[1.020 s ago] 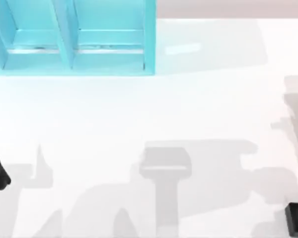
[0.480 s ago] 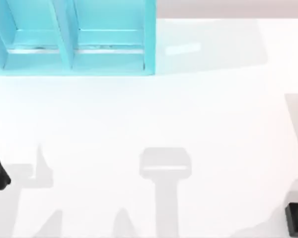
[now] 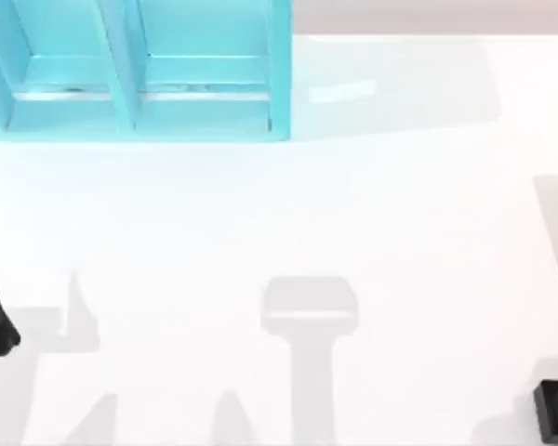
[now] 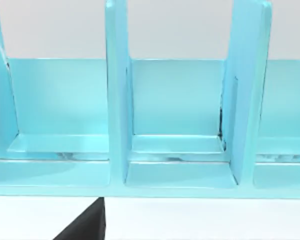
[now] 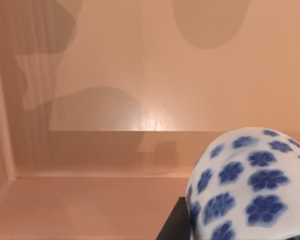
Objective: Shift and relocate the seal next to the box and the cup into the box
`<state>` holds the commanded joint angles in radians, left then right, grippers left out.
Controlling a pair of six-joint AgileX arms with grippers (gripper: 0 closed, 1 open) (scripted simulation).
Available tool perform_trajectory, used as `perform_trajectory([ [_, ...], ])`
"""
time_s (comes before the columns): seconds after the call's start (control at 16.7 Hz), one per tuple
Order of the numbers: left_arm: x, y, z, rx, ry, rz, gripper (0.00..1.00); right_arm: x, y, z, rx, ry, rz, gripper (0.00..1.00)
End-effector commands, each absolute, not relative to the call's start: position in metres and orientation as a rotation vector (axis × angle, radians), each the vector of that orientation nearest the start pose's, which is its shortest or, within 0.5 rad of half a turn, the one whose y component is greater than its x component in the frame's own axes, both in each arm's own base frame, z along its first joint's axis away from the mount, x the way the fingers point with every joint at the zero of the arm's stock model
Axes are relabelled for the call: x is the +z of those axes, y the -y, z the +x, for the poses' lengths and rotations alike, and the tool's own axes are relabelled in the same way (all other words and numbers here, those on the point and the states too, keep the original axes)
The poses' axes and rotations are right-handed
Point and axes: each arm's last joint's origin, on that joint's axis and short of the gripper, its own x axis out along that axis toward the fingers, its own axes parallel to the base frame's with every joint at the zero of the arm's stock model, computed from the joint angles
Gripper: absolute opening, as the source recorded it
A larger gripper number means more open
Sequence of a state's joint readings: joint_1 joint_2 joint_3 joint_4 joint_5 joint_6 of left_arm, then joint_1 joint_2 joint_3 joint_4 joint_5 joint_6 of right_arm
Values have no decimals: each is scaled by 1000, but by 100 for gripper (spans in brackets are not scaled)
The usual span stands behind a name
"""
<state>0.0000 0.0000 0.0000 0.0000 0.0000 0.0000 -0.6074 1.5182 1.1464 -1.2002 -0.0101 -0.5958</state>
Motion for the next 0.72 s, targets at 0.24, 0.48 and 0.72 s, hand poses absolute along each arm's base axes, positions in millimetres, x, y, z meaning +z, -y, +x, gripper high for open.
perform_trajectory([
  [0.24,160,1,106,0,0,0,100,220,150,196,-38,-1507,49,0],
  [0.48,160,1,106,0,0,0,100,203,148,206,-37,-1498,12,0],
  [0.72,160,1,106,0,0,0,100,174,148,218,-10,-1561,4,0],
])
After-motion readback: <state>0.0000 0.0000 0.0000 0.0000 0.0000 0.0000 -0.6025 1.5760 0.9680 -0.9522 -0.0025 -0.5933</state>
